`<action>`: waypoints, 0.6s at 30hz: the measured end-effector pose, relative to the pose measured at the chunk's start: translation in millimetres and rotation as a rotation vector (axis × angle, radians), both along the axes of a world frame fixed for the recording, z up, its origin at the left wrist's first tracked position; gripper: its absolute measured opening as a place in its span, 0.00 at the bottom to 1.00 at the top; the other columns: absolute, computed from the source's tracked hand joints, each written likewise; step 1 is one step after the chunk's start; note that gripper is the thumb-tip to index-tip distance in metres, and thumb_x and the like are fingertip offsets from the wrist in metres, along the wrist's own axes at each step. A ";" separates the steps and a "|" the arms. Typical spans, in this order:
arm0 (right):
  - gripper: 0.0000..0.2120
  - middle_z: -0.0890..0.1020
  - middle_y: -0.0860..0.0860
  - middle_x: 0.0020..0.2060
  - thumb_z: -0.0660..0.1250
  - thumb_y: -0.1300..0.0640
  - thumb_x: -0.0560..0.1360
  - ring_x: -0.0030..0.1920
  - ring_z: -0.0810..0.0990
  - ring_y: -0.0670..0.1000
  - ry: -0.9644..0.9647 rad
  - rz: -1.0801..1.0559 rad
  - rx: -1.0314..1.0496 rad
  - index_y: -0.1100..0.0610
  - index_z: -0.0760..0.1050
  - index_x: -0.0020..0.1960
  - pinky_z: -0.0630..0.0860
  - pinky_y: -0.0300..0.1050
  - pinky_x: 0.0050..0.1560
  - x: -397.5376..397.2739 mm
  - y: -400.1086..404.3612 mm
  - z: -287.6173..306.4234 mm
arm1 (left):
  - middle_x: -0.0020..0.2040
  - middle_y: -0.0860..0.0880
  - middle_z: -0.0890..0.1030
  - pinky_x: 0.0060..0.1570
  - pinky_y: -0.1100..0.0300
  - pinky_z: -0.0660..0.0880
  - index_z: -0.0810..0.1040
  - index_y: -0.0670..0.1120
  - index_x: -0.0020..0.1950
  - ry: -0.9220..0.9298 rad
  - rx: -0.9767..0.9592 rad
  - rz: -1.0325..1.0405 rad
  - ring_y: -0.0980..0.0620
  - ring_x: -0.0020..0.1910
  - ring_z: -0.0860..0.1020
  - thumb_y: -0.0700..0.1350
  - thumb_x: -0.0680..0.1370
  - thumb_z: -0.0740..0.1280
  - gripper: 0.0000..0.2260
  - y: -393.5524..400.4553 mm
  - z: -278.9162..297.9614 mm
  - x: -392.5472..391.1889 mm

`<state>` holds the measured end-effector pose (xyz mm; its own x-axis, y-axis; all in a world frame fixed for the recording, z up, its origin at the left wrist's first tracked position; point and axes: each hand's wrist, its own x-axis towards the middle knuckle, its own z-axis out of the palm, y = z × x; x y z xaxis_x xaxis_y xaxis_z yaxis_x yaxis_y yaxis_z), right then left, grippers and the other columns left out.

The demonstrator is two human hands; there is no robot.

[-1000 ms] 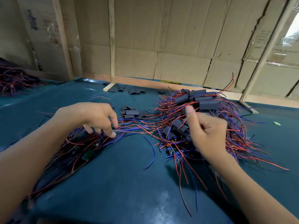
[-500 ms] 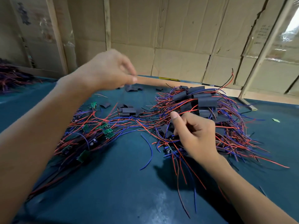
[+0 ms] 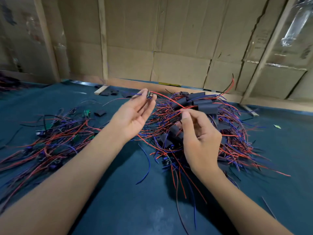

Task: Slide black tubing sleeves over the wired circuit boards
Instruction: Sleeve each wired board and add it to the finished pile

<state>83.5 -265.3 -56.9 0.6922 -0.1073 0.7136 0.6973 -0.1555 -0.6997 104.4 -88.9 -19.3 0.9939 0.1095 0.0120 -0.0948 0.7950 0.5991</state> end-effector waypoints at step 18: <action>0.20 0.82 0.49 0.35 0.75 0.42 0.72 0.34 0.80 0.49 0.264 0.234 -0.059 0.43 0.77 0.62 0.76 0.42 0.40 -6.4 8.7 -0.8 | 0.37 0.52 0.82 0.36 0.62 0.76 0.86 0.47 0.44 -0.241 0.311 -0.121 0.56 0.36 0.78 0.42 0.73 0.71 0.04 -30.0 -19.2 -17.5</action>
<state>77.1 -256.6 -57.7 0.8543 0.1121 0.5075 0.5155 -0.0580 -0.8549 86.9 -118.9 -38.5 0.9641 -0.0538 0.2600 -0.1786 0.5931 0.7850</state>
